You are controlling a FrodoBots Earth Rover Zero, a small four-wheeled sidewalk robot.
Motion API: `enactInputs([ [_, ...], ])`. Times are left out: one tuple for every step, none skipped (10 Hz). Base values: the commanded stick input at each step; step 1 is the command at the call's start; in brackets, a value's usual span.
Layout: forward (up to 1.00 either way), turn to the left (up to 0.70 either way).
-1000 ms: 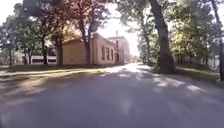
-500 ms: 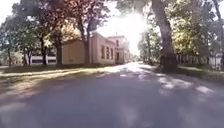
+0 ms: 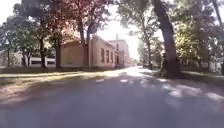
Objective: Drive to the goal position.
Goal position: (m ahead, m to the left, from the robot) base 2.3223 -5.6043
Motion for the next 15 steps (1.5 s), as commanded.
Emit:
enactInputs([
  [0.70,0.00],
  [0.70,0.00],
  [0.70,0.00],
  [0.70,0.00],
  [0.70,0.00],
  [0.70,0.00],
  [0.70,0.00],
  [0.70,0.00],
  [0.70,0.00],
  [0.70,0.00],
  [0.70,0.00],
  [0.70,0.00],
  [0.70,0.00],
  [0.70,0.00],
  [0.70,0.00],
])
